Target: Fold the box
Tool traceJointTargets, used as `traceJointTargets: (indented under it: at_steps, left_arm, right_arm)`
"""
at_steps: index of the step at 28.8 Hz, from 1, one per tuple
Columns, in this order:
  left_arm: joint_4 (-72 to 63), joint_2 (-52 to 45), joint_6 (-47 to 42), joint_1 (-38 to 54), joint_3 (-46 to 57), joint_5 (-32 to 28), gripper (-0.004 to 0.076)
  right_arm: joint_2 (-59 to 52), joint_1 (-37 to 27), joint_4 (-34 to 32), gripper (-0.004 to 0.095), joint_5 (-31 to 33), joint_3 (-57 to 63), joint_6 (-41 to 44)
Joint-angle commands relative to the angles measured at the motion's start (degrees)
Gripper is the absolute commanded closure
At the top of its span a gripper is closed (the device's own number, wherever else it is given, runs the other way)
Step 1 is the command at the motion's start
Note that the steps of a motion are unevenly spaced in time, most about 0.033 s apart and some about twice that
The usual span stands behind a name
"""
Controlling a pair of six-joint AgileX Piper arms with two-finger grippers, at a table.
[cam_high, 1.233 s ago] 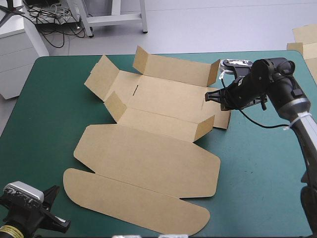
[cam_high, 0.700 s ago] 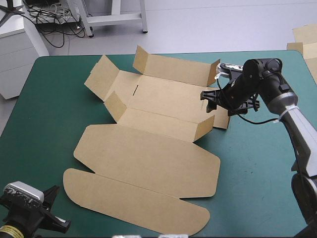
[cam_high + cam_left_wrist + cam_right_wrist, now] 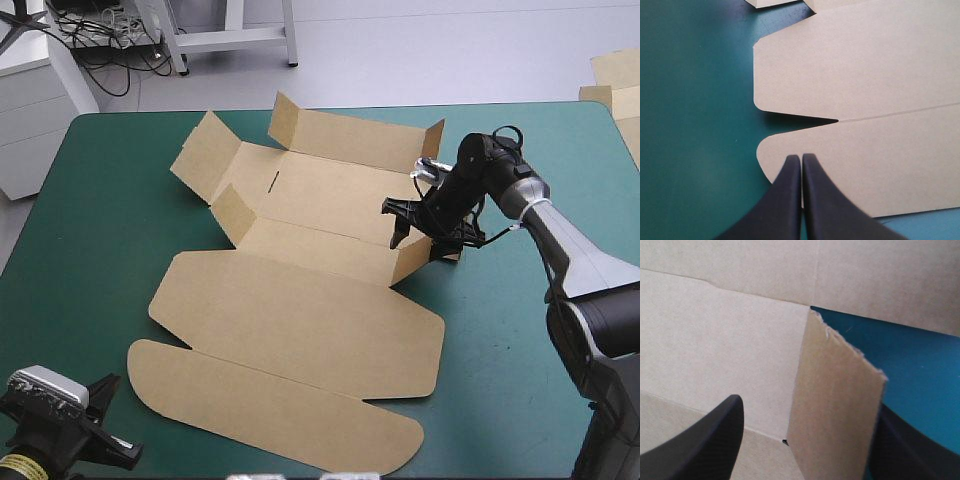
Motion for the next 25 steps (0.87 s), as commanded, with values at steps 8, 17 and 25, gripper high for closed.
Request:
traceJointTargets:
  at_steps: [8,17,25]
  left_arm:
    - [0.2,0.8,-0.1,-0.2,-1.7,-3.7,0.0734]
    - [0.2,0.8,-0.1,-0.2,-1.7,-3.7,0.0734]
    - [0.2,0.8,-0.1,-0.2,-1.7,-3.7,0.0734]
  right_arm:
    - [0.6,0.6,5.9,0.0485,1.4,-1.3,-1.1]
    - [0.6,3.7,-3.0,0.0917,1.4,-1.3,-1.0]
    - [0.4,4.5,-5.6,0.0918,1.4,-1.5,-4.3]
